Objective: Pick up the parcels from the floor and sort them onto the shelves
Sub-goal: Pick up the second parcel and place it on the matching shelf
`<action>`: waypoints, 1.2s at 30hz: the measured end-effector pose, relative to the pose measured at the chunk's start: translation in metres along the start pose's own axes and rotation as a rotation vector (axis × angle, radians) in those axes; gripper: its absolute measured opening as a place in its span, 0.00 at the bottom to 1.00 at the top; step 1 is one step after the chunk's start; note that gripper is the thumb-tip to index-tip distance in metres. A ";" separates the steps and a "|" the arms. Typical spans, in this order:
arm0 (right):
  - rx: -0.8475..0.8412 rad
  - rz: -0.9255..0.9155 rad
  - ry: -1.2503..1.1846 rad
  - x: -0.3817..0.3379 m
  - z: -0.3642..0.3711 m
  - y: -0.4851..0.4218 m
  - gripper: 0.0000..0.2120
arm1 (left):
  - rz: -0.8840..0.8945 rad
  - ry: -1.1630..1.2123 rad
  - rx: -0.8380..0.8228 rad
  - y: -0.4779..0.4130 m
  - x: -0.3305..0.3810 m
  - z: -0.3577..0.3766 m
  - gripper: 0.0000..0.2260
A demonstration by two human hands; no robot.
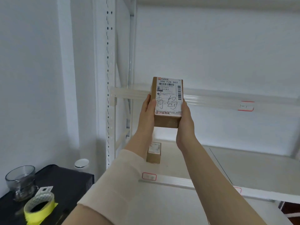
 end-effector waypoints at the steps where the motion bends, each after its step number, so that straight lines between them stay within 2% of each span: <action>1: -0.010 -0.009 0.000 0.000 0.004 -0.011 0.24 | 0.014 0.000 0.000 -0.010 0.000 0.003 0.22; 11: -0.053 -0.100 0.024 -0.024 0.041 -0.134 0.24 | 0.111 0.011 -0.019 -0.121 0.011 0.055 0.23; 16: -0.056 -0.084 0.122 -0.024 0.069 -0.184 0.23 | 0.084 -0.039 0.010 -0.178 0.009 0.062 0.30; 21: -0.021 -0.152 0.302 -0.016 0.087 -0.235 0.25 | 0.053 -0.223 -0.031 -0.226 0.008 0.070 0.36; 24: -0.029 -0.145 0.463 -0.008 0.095 -0.256 0.30 | 0.027 -0.298 -0.083 -0.246 0.001 0.069 0.29; 26: -0.049 -0.146 0.549 0.001 0.097 -0.260 0.37 | 0.014 -0.312 -0.110 -0.259 -0.008 0.066 0.25; 28: -0.073 -0.161 0.609 0.007 0.097 -0.262 0.47 | 0.006 -0.338 -0.138 -0.266 -0.016 0.064 0.27; 30: -0.105 -0.170 0.654 0.009 0.095 -0.265 0.50 | 0.001 -0.368 -0.177 -0.271 -0.021 0.061 0.31; 32: -0.133 -0.147 0.683 0.009 0.093 -0.269 0.46 | 0.003 -0.387 -0.195 -0.276 -0.024 0.055 0.32; 36: -0.239 -0.123 0.645 0.007 0.086 -0.271 0.21 | 0.086 -0.511 -0.229 -0.286 -0.028 0.041 0.36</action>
Point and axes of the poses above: each hand's wrist, its own y-axis away from the middle knuckle, its own z-axis out of the palm, x = y × z, the point moved 4 cm from there along -y, towards the middle knuckle, and after that the axes turned 10 degrees about x, right-handed, at the moved point
